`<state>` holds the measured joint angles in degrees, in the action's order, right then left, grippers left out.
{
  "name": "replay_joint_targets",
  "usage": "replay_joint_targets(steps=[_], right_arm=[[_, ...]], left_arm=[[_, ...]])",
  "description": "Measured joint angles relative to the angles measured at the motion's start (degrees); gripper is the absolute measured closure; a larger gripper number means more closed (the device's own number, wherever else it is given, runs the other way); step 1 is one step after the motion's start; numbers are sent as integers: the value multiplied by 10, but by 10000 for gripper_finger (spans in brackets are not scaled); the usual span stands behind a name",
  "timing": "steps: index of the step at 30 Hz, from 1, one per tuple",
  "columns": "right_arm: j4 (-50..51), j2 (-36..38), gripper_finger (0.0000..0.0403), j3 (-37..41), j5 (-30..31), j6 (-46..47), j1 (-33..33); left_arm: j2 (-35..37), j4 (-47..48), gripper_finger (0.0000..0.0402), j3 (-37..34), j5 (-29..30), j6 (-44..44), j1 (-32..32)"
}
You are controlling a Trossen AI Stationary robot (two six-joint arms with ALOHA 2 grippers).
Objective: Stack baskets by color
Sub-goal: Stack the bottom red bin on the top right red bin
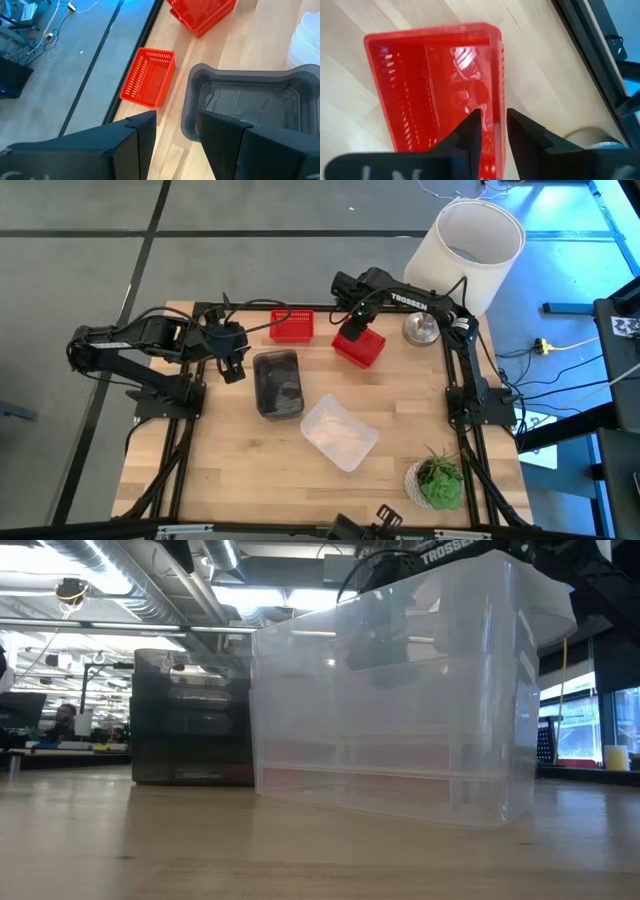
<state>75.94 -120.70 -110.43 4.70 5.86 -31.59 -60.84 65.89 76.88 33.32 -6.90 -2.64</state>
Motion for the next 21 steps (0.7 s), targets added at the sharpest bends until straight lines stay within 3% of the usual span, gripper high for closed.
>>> replay_joint_targets(steps=[8,21], right_arm=[[29,0,311,-49,-10,-20,7],[8,0,309,-4,-12,-34,7]], left_arm=[[0,0,269,0,0,-1,0],[0,0,269,0,-14,-5,0]])
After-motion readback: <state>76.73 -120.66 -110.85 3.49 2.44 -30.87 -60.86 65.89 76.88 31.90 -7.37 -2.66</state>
